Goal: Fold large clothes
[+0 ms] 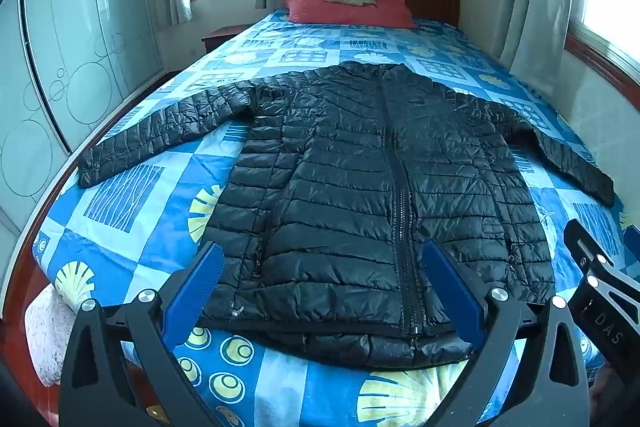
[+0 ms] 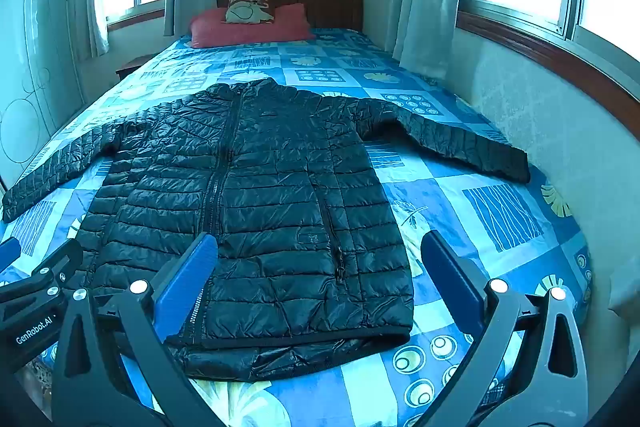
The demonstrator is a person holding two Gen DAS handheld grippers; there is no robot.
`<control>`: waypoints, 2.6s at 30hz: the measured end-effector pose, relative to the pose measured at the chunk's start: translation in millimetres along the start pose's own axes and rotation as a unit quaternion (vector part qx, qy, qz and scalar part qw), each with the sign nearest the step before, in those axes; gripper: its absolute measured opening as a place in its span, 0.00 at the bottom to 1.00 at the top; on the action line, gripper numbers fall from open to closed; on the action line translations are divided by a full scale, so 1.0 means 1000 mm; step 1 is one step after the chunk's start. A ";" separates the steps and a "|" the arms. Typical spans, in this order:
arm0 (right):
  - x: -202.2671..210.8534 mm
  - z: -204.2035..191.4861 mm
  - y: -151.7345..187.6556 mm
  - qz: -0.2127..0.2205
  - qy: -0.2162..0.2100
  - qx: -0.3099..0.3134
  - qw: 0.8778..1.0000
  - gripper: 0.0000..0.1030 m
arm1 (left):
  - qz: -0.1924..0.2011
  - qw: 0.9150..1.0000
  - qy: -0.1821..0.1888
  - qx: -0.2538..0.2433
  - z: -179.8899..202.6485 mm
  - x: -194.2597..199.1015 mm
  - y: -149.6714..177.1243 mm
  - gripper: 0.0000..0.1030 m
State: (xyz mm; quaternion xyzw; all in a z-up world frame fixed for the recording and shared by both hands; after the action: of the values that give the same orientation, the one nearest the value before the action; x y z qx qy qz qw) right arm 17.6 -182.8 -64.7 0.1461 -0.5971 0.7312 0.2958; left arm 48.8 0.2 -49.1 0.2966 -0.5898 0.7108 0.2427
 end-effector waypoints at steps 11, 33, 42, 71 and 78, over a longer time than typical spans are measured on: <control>0.001 0.000 -0.001 0.003 0.000 -0.001 1.000 0.98 | -0.002 1.000 0.001 0.002 -0.001 0.003 -0.005 0.96; -0.001 -0.001 0.000 0.003 0.000 -0.002 1.000 0.98 | -0.002 1.000 0.001 0.003 -0.004 0.002 -0.005 0.96; 0.000 -0.006 -0.002 0.003 0.000 -0.002 1.000 0.98 | 0.000 1.000 0.000 0.003 -0.006 0.002 -0.004 0.96; 0.000 -0.007 0.001 0.005 -0.001 -0.001 1.000 0.98 | -0.002 1.000 -0.004 0.002 -0.008 0.000 0.001 0.96; 0.000 -0.007 0.001 0.004 0.000 0.000 1.000 0.98 | -0.002 1.000 -0.004 0.002 -0.007 0.000 0.000 0.96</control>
State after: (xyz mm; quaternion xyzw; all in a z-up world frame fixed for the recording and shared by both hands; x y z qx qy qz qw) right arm 18.1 -175.8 -66.7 0.1433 -0.5976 0.7325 0.2930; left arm 47.8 7.3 -50.7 0.3009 -0.5889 0.7102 0.2413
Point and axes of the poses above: each gripper's, at about its wrist camera, not at the fingertips, and x roughly against the way its jaws point, z to its right, y to its underside, the point moved 7 cm from there along -x, roughly the way its jaws point, and after that the axes turned 10 degrees about x, right-handed, at the moved point
